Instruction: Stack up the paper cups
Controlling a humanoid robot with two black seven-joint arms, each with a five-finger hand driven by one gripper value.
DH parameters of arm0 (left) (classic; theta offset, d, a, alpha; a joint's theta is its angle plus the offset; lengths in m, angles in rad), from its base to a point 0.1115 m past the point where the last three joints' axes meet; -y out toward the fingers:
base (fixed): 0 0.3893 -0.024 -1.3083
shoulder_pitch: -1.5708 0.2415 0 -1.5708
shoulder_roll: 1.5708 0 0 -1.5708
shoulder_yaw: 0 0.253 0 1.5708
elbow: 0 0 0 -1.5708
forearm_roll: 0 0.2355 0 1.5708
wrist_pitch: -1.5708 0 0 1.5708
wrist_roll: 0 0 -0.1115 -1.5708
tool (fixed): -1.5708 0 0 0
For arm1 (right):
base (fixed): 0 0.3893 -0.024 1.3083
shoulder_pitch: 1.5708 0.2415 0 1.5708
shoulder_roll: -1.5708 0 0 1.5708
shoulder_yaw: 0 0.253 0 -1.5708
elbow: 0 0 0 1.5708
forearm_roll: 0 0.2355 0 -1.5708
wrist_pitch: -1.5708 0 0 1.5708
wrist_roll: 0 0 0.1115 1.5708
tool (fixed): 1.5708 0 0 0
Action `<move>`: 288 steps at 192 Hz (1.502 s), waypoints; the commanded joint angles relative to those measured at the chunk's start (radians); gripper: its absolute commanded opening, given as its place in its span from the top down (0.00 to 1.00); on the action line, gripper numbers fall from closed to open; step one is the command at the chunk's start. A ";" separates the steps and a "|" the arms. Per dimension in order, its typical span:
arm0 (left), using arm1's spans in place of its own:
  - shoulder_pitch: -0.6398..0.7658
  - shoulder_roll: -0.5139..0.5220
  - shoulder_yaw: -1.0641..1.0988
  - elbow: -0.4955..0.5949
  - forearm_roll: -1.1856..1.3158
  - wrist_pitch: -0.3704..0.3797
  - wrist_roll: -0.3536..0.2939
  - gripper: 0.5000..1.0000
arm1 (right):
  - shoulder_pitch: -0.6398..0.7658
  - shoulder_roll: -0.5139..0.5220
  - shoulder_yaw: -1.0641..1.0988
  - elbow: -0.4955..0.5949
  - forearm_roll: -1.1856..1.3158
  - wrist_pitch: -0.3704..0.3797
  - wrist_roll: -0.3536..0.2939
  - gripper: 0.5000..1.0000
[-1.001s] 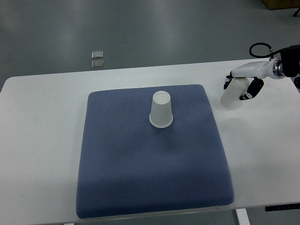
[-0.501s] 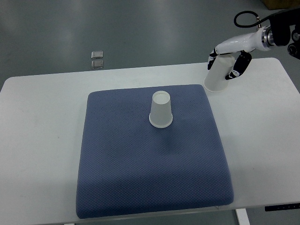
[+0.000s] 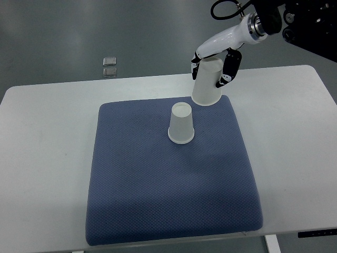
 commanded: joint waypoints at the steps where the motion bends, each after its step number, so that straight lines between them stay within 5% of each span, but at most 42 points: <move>1: 0.000 0.000 0.000 -0.001 0.000 0.000 0.000 0.00 | -0.001 0.024 0.001 0.002 0.000 0.012 0.000 0.65; 138: 0.000 0.000 0.000 -0.001 0.000 0.000 0.000 0.00 | 0.002 0.158 0.004 -0.037 0.025 0.009 -0.004 0.65; 288: 0.000 0.000 0.000 -0.001 0.000 0.000 0.000 0.00 | -0.050 0.162 0.002 -0.096 0.014 -0.020 -0.008 0.65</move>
